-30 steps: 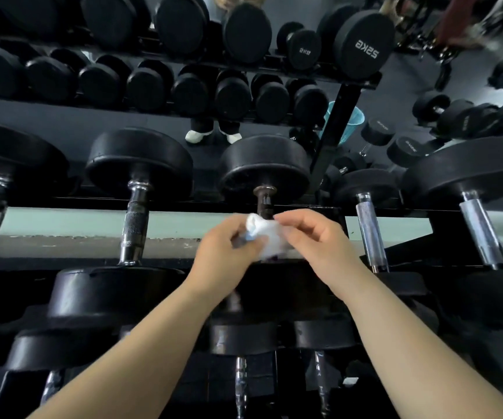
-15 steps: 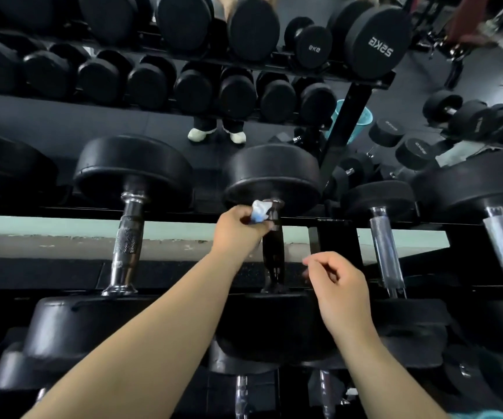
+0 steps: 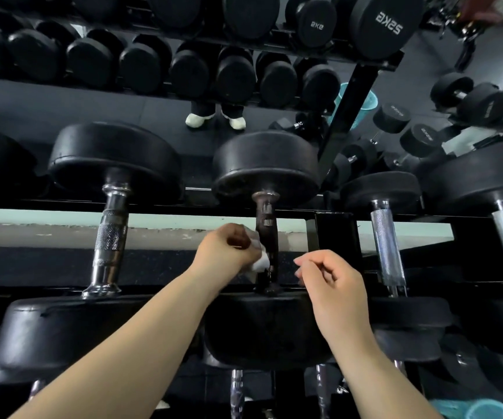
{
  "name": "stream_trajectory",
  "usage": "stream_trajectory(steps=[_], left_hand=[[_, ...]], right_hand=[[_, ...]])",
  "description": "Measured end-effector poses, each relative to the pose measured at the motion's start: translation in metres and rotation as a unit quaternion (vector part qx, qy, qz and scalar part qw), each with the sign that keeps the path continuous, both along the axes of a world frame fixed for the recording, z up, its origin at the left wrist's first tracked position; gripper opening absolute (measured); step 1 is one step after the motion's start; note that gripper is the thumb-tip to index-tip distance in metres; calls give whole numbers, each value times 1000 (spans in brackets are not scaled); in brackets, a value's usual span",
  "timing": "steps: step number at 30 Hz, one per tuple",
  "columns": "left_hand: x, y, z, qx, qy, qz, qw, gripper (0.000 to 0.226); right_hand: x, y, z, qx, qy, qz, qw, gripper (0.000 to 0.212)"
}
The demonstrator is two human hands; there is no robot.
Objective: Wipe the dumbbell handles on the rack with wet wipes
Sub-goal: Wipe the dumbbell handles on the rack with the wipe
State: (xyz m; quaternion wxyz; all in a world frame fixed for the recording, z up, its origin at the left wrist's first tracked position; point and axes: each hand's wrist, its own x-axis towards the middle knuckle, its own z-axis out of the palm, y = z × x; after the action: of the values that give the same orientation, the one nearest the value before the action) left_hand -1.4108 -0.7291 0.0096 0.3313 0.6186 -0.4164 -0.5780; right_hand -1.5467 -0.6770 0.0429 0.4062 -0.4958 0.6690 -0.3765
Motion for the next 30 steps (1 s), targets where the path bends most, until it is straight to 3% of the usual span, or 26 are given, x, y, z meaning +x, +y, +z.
stream_trajectory(steps=[5, 8, 11, 14, 16, 20, 23, 27, 30], left_hand=[[-3, -30, 13, -68, 26, 4, 997, 23], [-4, -41, 10, -72, -8, 16, 997, 25], [1, -26, 4, -42, 65, -89, 993, 29], [5, -11, 4, -10, 62, -153, 986, 28], [2, -15, 5, 2, 46, -125, 991, 25], [-4, -41, -4, 18, 90, 83, 992, 15], [-4, -34, -4, 29, 78, 73, 994, 13], [5, -7, 0, 88, 91, -44, 991, 17], [2, -11, -3, 130, 86, 36, 987, 10]], right_hand=[[-1, 1, -1, 1, -6, -2, 1000, 22], [-2, 2, 0, 1, -17, -6, 1000, 23], [-1, 2, 1, -9, -14, -9, 1000, 23], [-1, 1, -2, -21, -7, -4, 1000, 25], [-2, 1, -2, -27, -6, -6, 1000, 25], [-3, 2, -4, -32, -9, -9, 999, 24], [-2, 2, -5, -37, -12, -15, 999, 24], [-2, 2, -4, -35, -13, -15, 999, 26], [-2, 2, -5, -33, -11, -14, 999, 27]])
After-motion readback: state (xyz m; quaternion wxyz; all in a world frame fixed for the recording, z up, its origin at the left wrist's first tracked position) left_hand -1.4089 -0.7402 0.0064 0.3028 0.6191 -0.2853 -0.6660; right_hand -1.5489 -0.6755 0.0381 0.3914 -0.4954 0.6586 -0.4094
